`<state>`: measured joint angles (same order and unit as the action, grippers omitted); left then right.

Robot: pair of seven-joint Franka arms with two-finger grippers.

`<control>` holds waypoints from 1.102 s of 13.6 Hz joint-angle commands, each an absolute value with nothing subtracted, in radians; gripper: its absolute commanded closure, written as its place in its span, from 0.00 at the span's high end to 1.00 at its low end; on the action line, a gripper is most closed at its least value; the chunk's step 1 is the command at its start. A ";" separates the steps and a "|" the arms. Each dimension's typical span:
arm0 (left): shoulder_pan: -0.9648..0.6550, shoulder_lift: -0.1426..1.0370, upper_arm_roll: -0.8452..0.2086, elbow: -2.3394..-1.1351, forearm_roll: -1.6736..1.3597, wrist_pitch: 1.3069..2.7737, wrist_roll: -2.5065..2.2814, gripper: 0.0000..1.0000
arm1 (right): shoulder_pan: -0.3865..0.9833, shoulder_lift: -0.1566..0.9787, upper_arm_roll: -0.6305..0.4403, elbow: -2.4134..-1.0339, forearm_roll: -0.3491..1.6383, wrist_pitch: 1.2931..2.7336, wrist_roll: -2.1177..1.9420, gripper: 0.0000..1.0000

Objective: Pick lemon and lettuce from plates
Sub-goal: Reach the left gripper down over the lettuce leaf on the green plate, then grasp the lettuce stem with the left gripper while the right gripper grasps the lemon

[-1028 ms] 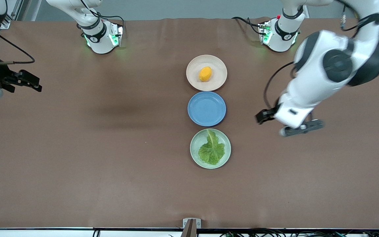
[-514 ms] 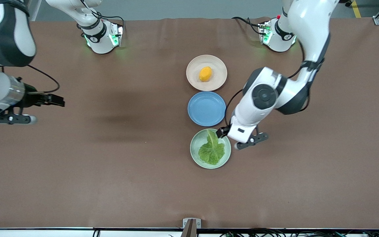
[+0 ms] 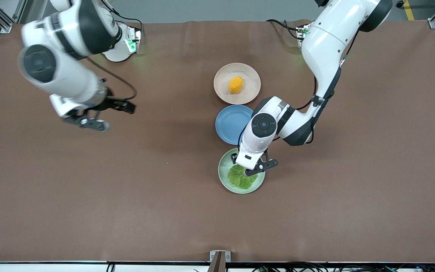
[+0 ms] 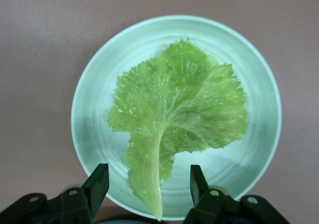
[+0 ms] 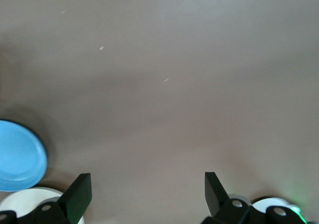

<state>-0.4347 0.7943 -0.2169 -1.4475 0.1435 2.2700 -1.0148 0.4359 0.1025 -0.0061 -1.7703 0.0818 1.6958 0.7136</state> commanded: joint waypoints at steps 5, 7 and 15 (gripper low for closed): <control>-0.460 0.831 -0.209 -1.424 0.186 2.269 -1.020 0.53 | 0.774 0.093 -0.018 -1.974 0.089 2.032 1.249 1.00; -0.462 0.831 -0.209 -1.428 0.196 2.269 -1.019 0.49 | 0.871 0.155 -0.018 -1.973 0.089 2.107 1.366 1.00; -0.472 0.867 -0.209 -1.425 0.199 2.269 -1.022 0.26 | 1.103 0.423 -0.020 -1.893 0.077 2.368 1.601 1.00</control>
<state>-0.4573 0.8529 -0.2167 -1.4434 0.1724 2.2710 -1.0136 1.0701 0.3571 -0.0067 -1.9614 0.0815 2.3649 1.5781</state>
